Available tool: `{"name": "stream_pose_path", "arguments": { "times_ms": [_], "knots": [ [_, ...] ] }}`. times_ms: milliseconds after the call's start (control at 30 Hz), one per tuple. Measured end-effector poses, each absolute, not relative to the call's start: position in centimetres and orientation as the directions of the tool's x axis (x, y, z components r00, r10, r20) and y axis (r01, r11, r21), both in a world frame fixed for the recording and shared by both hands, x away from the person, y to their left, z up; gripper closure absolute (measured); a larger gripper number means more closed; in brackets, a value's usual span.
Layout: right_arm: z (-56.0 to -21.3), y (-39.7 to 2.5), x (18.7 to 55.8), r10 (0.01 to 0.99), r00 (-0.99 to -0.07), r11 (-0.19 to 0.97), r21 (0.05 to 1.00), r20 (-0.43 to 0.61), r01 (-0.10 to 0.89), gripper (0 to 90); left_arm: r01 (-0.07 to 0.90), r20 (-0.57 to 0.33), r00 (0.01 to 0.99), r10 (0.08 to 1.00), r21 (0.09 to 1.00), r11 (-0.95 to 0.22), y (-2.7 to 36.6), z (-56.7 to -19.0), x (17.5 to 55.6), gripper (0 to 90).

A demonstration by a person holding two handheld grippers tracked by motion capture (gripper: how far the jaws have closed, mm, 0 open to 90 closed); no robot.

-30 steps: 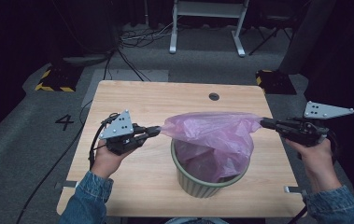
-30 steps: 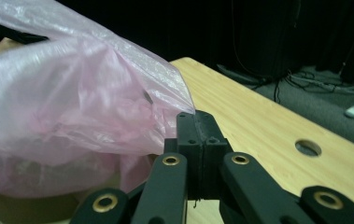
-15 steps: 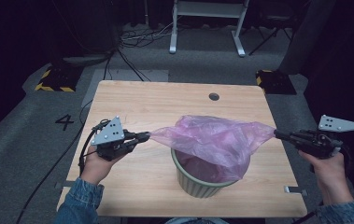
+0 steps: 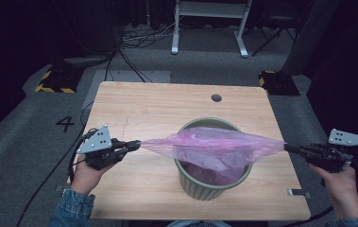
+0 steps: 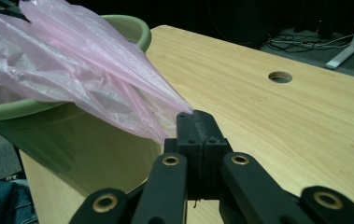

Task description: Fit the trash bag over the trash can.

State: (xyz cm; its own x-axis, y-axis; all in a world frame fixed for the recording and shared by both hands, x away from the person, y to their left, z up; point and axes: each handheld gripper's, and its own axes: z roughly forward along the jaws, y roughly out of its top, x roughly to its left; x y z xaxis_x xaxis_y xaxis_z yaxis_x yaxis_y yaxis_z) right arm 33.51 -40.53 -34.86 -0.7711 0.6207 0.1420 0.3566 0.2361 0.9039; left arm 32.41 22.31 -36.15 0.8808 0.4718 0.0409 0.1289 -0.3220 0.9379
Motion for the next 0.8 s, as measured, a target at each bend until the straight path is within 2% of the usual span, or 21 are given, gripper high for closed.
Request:
{"name": "stream_pose_path", "arguments": {
  "times_ms": [100,233,300,367,467,600,800],
  "knots": [
    [-34.8,-40.2,33.2,0.621,-0.774,0.250,0.905,0.122,0.344,87.9,0.108,0.061,0.879,0.472,0.940,-0.323,22.1,-36.0,32.1,89.1],
    [-34.0,-39.9,32.8,0.595,-0.793,0.214,0.924,0.134,0.316,61.1,0.079,0.068,0.884,0.463,0.954,-0.291,21.6,-35.2,31.7,60.0],
    [-33.6,-39.6,32.6,0.592,-0.801,0.212,0.940,0.094,0.267,49.7,0.054,0.082,0.888,0.453,0.959,-0.279,21.3,-34.7,31.5,52.7],
    [-32.9,-39.4,32.4,0.578,-0.813,0.211,0.949,0.073,0.236,47.7,0.032,0.099,0.888,0.448,0.961,-0.274,20.9,-34.3,31.5,47.2],
    [-32.0,-38.7,32.5,0.568,-0.822,0.229,0.953,0.033,0.197,43.4,0.013,0.111,0.891,0.439,0.963,-0.270,20.4,-33.7,31.8,44.8],
    [-31.3,-37.4,33.3,0.557,-0.831,0.285,0.943,-0.017,0.171,44.4,-0.008,0.128,0.893,0.431,0.963,-0.270,20.1,-32.7,32.1,43.1],
    [-32.0,-35.6,34.6,0.512,-0.858,0.360,0.915,-0.028,0.185,47.9,-0.018,0.128,0.895,0.428,0.967,-0.253,21.2,-32.0,32.1,41.5]
  ]
}}
